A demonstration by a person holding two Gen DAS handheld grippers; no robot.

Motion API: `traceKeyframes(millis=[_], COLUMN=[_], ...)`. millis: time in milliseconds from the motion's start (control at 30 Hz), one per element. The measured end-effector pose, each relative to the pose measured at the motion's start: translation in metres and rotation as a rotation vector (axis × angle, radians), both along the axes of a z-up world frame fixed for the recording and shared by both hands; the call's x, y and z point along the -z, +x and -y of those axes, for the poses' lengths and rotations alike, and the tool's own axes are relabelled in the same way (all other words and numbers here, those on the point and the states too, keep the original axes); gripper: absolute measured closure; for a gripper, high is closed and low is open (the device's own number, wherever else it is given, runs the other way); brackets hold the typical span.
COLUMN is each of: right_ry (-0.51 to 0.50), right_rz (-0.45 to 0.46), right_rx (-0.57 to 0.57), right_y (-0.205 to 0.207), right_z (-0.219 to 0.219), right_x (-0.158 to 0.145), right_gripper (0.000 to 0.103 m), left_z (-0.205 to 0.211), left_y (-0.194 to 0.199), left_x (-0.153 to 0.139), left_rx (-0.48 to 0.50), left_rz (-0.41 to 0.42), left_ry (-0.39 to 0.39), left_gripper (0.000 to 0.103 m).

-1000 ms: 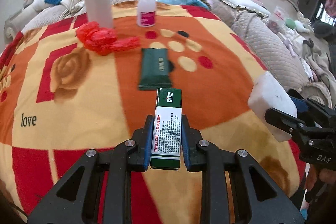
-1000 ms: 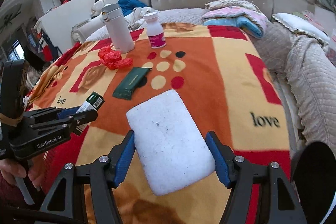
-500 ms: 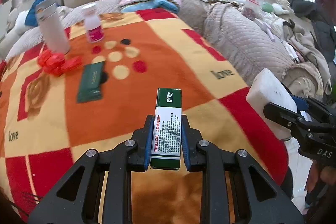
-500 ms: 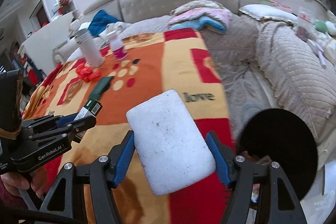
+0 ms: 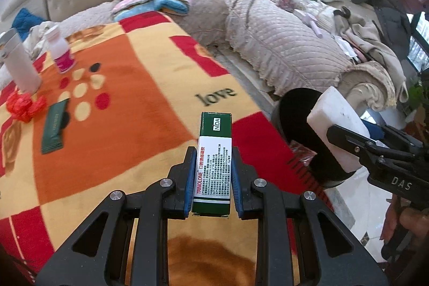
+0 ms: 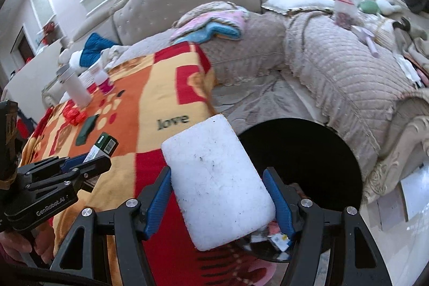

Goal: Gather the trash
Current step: 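Carry the medicine box and white sponge over the black bin, then open both tools to drop the box and sponge into the bin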

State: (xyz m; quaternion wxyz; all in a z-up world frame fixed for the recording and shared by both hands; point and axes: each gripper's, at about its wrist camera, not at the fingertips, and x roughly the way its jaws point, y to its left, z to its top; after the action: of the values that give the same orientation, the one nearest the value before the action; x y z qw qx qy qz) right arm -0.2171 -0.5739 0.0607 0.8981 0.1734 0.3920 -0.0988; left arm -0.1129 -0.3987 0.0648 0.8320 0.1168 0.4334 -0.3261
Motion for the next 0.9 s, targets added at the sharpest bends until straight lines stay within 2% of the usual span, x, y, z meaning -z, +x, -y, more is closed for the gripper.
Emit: traceKeyframes(millis=[467,733,900], right_ry=[0.033,0.040,0.042], right_rz=[-0.055,-0.083,-0.091], right_rx=[0.122,0.165,0.193], right_y=[-0.020,-0.020,-0.021], right_z=[0.053,0.072,0.082], right_x=[0.027,0.038,0.042], right_gripper=[0.036,0.035,0.033], left_z=[0.071,0.098,0.107], left_y=[-0.008,-0.008,-0.007], left_x=[0.017,0.027,0.031], left_rx=[0.100,0.145,0.168], left_rz=[-0.082,-0.125,-0.166], left_ry=[-0.030,-0.052,-0.092], left_gripper=[0.081,0.081,0.080])
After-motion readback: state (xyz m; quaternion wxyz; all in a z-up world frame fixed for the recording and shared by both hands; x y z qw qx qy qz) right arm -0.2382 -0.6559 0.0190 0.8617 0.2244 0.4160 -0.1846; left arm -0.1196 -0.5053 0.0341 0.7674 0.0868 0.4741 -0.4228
